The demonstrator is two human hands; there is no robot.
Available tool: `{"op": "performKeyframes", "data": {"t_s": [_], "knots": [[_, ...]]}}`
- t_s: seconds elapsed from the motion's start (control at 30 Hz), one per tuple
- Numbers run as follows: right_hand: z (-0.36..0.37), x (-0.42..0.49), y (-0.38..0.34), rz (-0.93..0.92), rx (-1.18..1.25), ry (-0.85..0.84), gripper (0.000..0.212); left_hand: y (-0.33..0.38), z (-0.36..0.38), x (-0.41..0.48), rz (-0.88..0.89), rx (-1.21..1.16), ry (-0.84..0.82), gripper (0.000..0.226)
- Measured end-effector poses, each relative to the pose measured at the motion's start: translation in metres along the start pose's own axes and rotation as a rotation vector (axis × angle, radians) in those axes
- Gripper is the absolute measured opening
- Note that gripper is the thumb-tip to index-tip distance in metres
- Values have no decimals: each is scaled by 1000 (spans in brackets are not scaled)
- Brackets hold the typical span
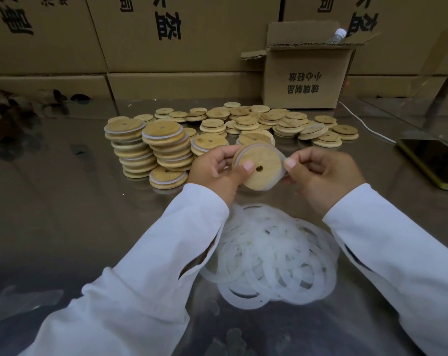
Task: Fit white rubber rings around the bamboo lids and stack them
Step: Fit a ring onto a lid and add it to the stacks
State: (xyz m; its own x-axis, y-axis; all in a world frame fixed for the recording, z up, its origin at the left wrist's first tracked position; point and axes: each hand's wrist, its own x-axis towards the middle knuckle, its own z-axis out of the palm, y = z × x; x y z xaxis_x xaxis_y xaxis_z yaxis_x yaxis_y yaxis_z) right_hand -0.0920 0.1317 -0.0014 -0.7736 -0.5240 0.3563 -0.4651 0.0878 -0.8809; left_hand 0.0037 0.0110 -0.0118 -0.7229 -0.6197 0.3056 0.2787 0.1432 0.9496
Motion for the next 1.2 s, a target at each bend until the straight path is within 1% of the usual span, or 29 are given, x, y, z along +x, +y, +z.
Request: {"op": "performKeyframes", "data": {"t_s": [0.13, 0.23, 0.37, 0.6, 0.7, 0.83, 0.9, 1.0, 1.1, 1.2], "knots": [[-2, -3, -2, -63, -7, -27, 21, 3, -1, 0, 10, 2, 13, 23], [0, -5, -2, -77, 84, -35, 19, 3, -3, -1, -12, -23, 8, 22], [2, -9, 0, -75, 161, 9, 16, 0, 1, -2, -42, -55, 21, 23], [10, -12, 5, -50, 37, 135, 13, -7, 5, 0, -90, -155, 54, 22], [6, -8, 8, 24, 7, 181, 14, -10, 8, -1, -123, -208, 33, 21], [3, -6, 11, 126, 79, 148, 18, -12, 6, -1, -158, -176, 14, 24], [5, -6, 11, 132, 104, 133, 20, -12, 5, -1, -166, -129, -1, 25], [4, -7, 10, 45, 28, 129, 20, -11, 7, -3, -145, -40, -5, 20], [5, -10, 6, -67, -36, 69, 15, -8, 7, -4, -115, 17, 2, 9], [5, -11, 5, -86, -51, 47, 15, -7, 4, -5, -58, 90, -39, 13]]}}
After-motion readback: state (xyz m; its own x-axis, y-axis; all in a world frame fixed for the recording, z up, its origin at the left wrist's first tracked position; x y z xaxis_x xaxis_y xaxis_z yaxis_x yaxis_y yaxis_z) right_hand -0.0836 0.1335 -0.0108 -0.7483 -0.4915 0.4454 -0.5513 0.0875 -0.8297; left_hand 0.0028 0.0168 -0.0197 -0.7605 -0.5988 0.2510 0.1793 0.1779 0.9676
